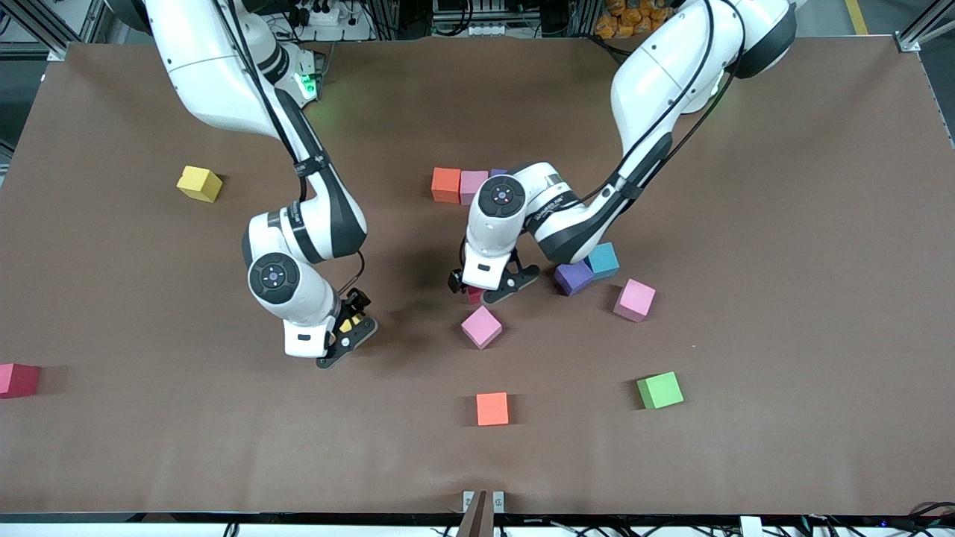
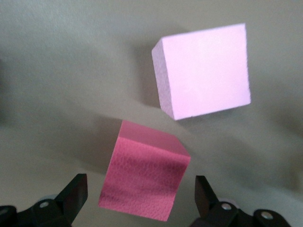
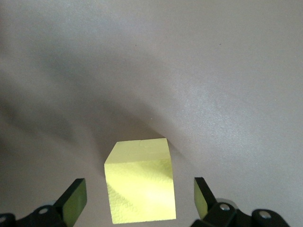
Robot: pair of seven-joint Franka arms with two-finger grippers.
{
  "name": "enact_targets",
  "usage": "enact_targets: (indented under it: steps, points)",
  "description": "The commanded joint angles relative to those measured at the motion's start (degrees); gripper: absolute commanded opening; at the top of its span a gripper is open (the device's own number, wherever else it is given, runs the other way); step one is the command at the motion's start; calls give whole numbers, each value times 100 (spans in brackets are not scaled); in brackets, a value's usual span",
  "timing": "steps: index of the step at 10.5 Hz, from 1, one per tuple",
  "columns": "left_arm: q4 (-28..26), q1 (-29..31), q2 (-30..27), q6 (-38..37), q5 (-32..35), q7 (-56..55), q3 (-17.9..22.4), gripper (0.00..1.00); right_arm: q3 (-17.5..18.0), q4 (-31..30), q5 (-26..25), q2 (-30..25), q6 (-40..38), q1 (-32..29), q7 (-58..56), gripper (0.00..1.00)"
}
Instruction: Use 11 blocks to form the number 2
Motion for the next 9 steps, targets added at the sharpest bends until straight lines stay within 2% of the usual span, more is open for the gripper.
enact_targets:
  steps: [1,3,4,5,6,7,9]
  points:
    - [169,-169,94,27,141,117,174,100,51,-185,-65,19,289,-47,-84,100]
    - [318,-511,207,45,124,82,578,100,51,-265,-30,37,343,-47,-119,100]
    - [380,-574,286,45,124,73,632,100,51,-274,-12,63,351,-47,-267,100]
    - [380,-566,287,36,89,73,632,55,51,-283,-3,98,395,-47,-312,100]
    - [372,-540,278,36,-16,73,632,1,51,-344,5,98,474,-47,-304,100]
    - [372,-531,252,27,-191,73,632,0,51,-353,6,107,535,-47,-304,98]
    - [311,-452,69,-103,-175,99,632,0,51,-353,6,125,536,-38,-286,35]
